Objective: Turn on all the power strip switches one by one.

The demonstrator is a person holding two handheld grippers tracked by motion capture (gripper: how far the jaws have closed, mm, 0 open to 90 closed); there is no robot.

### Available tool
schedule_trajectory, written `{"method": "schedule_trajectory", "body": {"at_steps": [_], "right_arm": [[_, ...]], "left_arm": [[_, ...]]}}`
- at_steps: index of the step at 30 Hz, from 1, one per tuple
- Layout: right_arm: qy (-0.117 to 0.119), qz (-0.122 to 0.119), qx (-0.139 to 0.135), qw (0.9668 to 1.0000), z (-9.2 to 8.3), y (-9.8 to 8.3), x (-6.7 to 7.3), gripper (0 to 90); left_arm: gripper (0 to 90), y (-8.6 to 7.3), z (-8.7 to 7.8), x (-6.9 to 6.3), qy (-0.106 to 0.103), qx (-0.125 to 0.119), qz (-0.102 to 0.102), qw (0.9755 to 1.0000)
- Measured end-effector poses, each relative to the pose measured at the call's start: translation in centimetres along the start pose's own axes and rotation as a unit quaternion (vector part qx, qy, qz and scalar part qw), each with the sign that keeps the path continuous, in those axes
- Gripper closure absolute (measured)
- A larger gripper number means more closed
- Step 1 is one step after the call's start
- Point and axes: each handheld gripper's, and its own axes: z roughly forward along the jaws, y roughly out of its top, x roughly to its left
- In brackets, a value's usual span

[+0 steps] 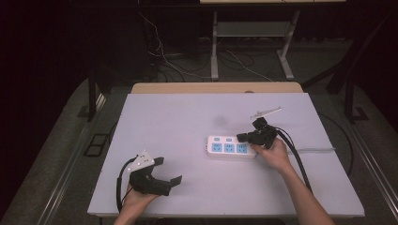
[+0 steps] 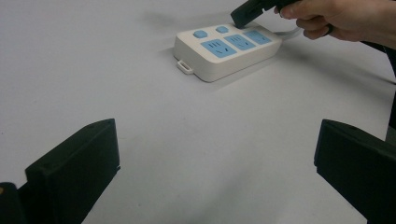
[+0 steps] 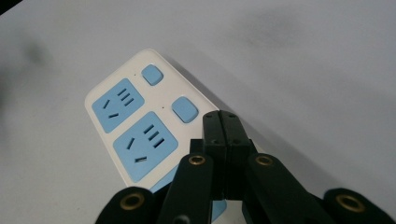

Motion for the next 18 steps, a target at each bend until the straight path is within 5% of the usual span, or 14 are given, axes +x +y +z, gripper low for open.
{"method": "schedule_trajectory", "body": {"at_steps": [18], "right_arm": [[-0.013,-0.025,0.011,0.9995,-3.0,2.4,0.4,90.0]], "left_arm": [[0.0,0.0,0.0,0.0,-0.001,-0.001,-0.002,1.0]]}}
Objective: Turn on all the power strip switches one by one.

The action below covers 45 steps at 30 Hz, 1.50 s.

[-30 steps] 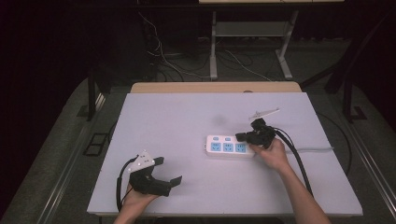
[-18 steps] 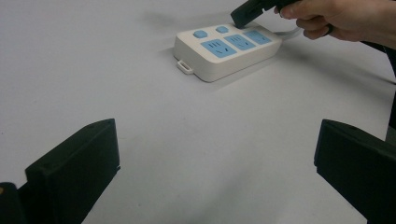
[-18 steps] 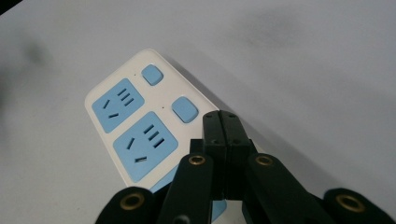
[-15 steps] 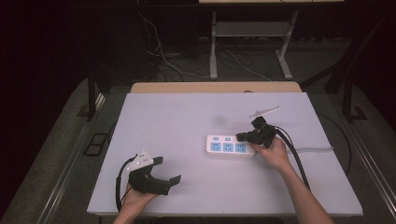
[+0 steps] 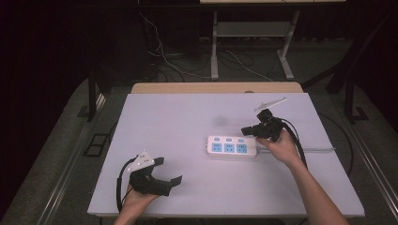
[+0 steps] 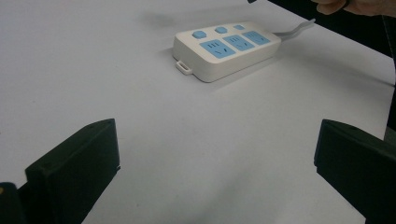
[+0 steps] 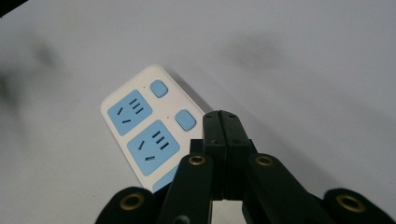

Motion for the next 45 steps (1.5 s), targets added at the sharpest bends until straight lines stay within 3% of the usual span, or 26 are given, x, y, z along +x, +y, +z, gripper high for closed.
{"method": "schedule_trajectory", "body": {"at_steps": [9,18,45], "right_arm": [[0.004,-0.011,0.003,0.9999,-0.1,1.6,0.6,90.0],[0.013,-0.028,0.009,0.9995,1.0,3.0,1.8,90.0],[0.023,-0.032,0.04,0.9984,3.9,2.5,2.3,90.0]], "left_arm": [[0.0,0.0,0.0,0.0,0.001,0.0,-0.001,1.0],[0.0,0.0,-0.1,0.1,0.002,-0.004,-0.002,1.0],[0.0,0.0,-0.3,0.1,0.002,-0.004,0.0,1.0]]}}
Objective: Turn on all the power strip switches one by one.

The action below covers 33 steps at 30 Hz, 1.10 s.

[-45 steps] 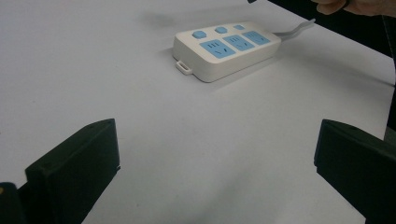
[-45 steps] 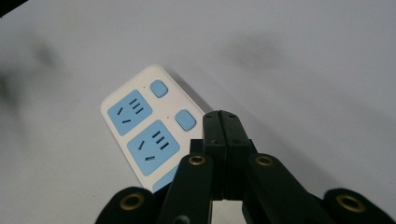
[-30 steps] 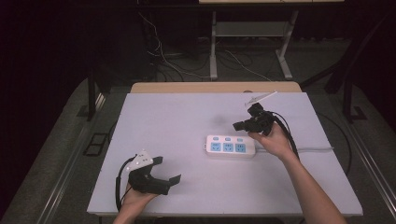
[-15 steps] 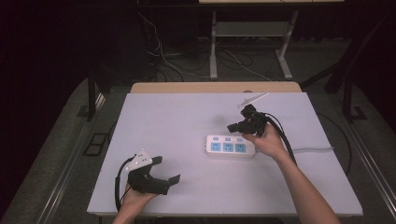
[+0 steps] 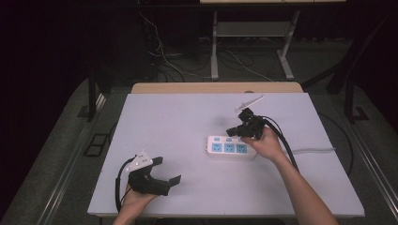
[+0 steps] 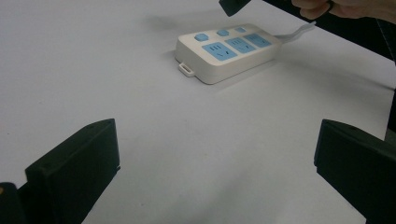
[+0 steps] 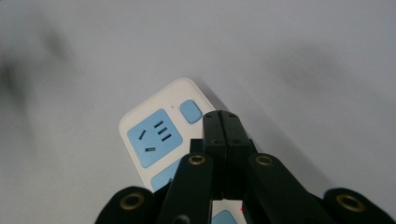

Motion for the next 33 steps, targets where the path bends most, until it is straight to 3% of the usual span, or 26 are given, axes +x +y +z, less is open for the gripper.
{"method": "schedule_trajectory", "body": {"at_steps": [17,33], "right_arm": [[0.004,0.007,0.015,0.9999,1.4,-0.9,-0.4,90.0],[0.003,0.006,0.015,0.9999,1.5,-1.1,-0.5,90.0]], "left_arm": [[0.0,0.0,0.0,0.0,0.0,0.0,0.0,1.0],[0.0,0.0,0.1,0.0,0.0,0.001,0.001,1.0]]}}
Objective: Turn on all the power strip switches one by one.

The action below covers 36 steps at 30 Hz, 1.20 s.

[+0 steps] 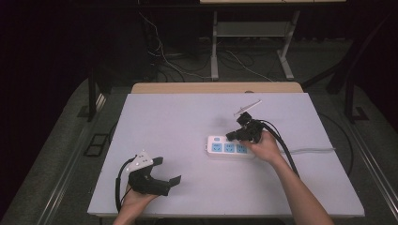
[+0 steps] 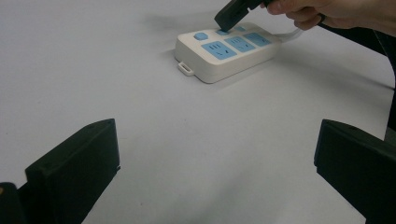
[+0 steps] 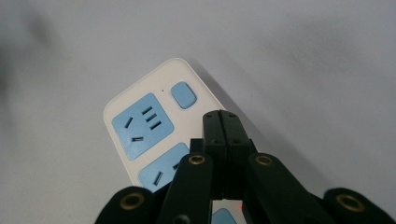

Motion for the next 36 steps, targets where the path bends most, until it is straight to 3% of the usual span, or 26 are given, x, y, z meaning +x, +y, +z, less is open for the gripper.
{"method": "schedule_trajectory", "body": {"at_steps": [36], "right_arm": [[-0.007,-0.011,0.006,0.9999,0.29,-0.14,0.12,90.0]], "left_arm": [[0.0,0.02,0.04,-0.19,0.001,0.003,0.003,1.0]]}}
